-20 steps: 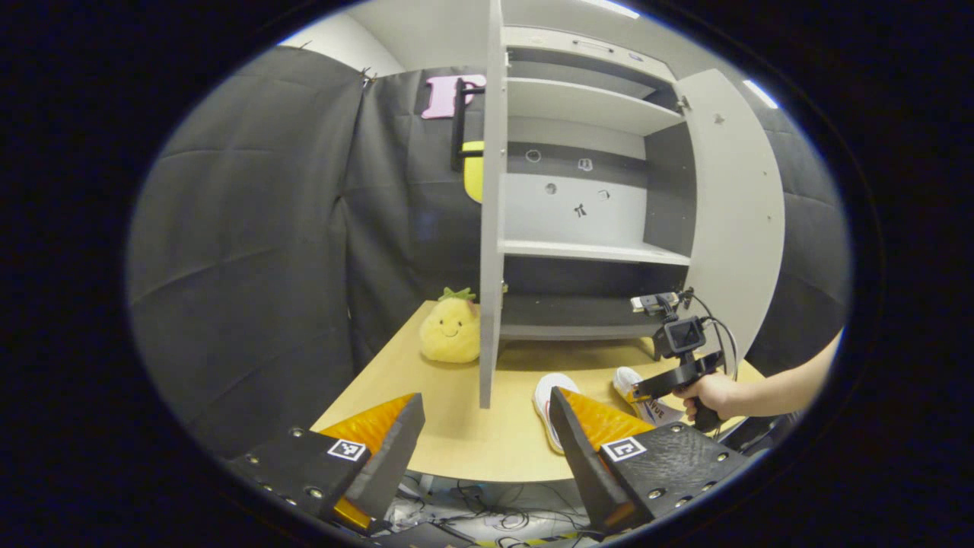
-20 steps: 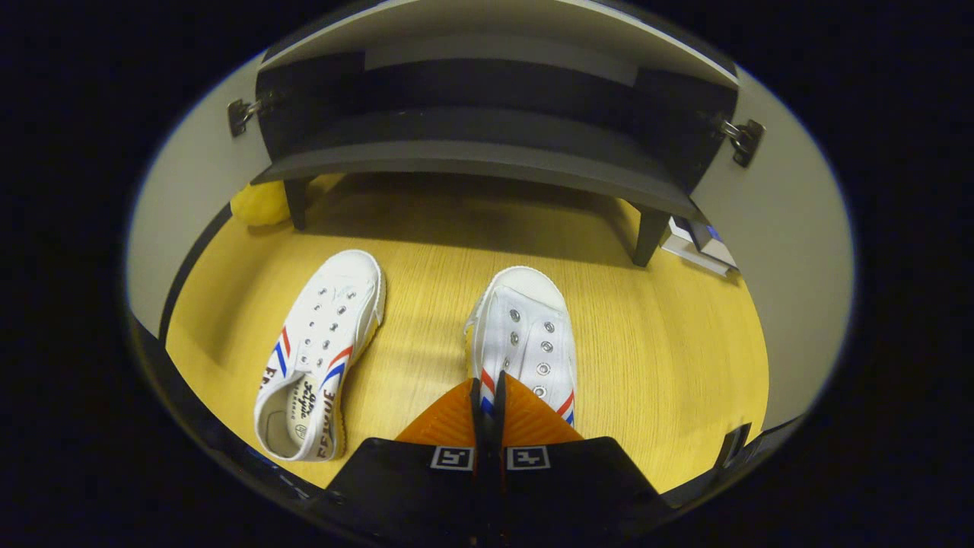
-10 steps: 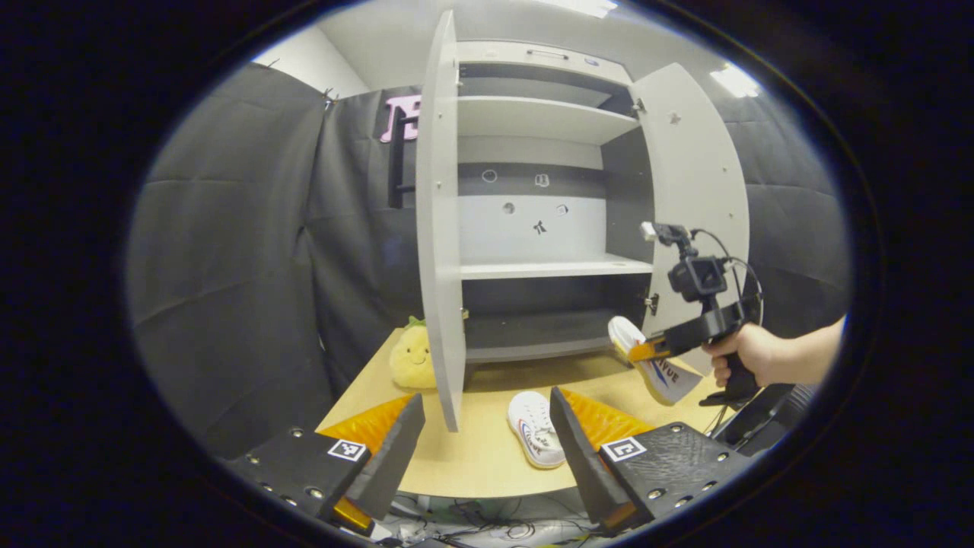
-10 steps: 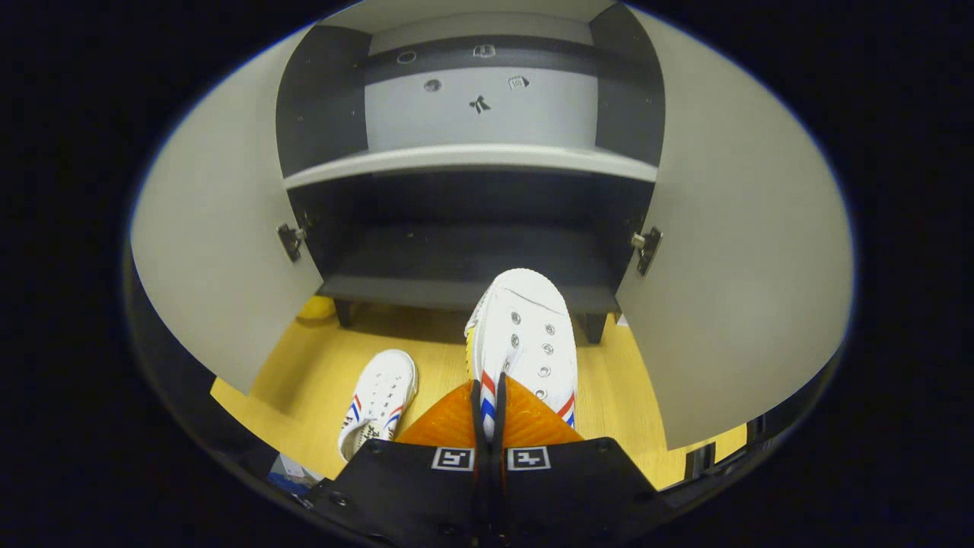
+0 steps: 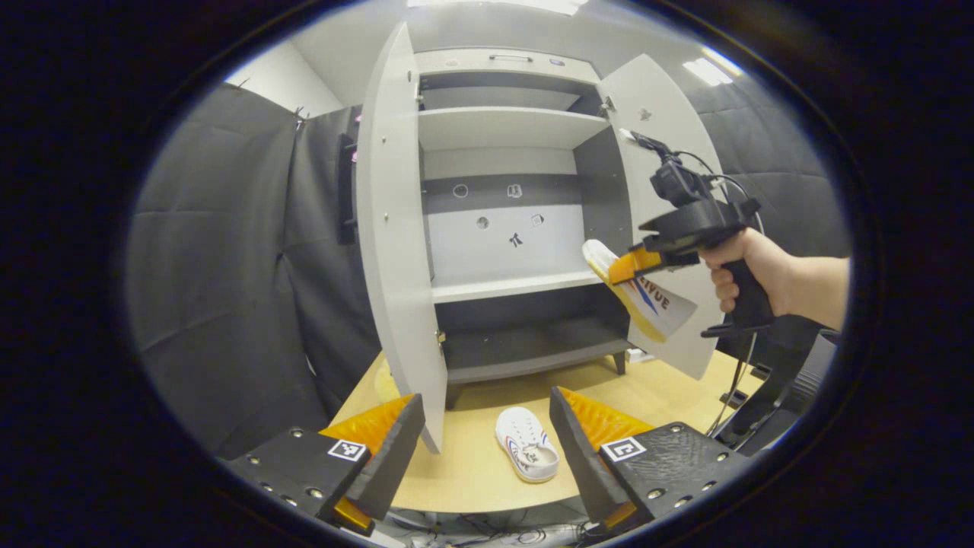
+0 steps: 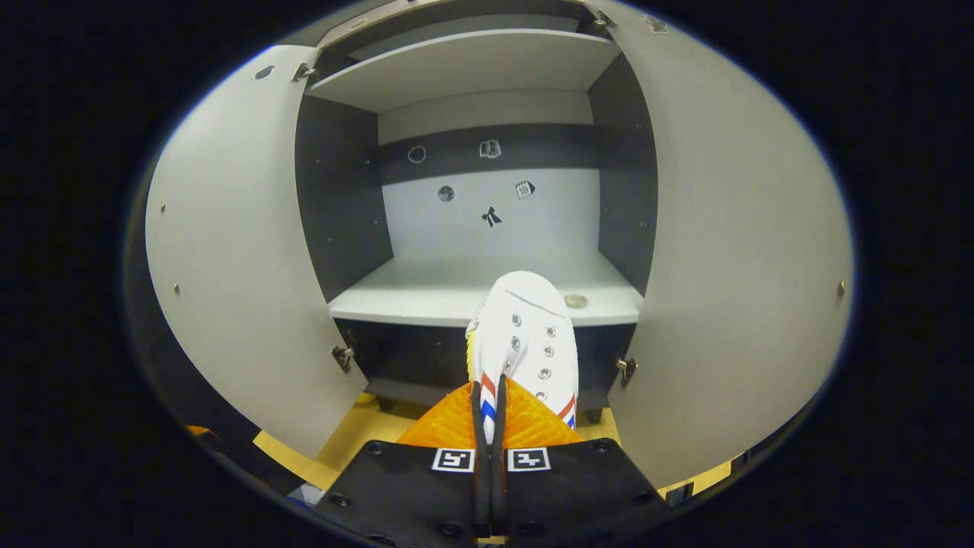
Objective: Grab one shoe with the right hand and put it into the shoe cabinet, grab the other shoe with the left hand and put it into the shoe cabinet; then close the right door with the right hand and the left door with the left hand.
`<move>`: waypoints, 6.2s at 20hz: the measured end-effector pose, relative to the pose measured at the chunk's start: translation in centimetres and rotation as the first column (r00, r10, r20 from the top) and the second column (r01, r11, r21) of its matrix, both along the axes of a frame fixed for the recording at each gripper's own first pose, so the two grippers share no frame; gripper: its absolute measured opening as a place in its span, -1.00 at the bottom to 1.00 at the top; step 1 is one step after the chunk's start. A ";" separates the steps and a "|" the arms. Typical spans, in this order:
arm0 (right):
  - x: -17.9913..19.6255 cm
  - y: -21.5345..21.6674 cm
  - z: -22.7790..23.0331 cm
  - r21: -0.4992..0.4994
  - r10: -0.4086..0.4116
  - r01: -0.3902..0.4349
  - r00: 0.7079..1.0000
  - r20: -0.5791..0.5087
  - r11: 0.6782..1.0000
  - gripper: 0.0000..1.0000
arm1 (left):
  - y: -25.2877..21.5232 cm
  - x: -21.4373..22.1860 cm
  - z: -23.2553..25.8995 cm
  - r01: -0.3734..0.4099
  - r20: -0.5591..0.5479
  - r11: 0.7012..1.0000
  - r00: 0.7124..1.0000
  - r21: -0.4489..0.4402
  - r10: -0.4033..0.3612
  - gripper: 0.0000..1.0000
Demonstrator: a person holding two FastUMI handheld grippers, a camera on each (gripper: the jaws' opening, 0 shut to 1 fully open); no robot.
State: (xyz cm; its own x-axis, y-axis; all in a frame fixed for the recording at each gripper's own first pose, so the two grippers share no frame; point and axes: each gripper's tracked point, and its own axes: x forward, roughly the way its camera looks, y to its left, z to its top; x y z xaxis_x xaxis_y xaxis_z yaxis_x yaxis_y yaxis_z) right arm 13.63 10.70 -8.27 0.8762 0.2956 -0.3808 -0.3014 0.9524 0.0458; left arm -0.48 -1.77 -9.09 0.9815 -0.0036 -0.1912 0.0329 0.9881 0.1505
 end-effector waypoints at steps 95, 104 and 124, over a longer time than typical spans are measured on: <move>-13.8 -36.1 -5.7 0.003 -0.634 0.639 0.761 0.137 0.769 0.96 | 0.7 13.8 -33.0 -0.221 -0.718 0.952 0.697 -0.211 0.002 0.49; -12.3 -36.6 -6.8 -0.011 -0.610 0.613 0.787 0.091 0.790 0.96 | -0.1 13.3 -33.2 -0.239 -0.728 0.931 0.684 -0.275 -0.039 0.04; -8.2 -37.4 -6.1 0.014 -0.605 0.607 0.789 0.104 0.794 0.96 | 3.6 13.9 -18.3 -0.086 -0.448 0.963 0.893 -0.254 -0.038 -0.96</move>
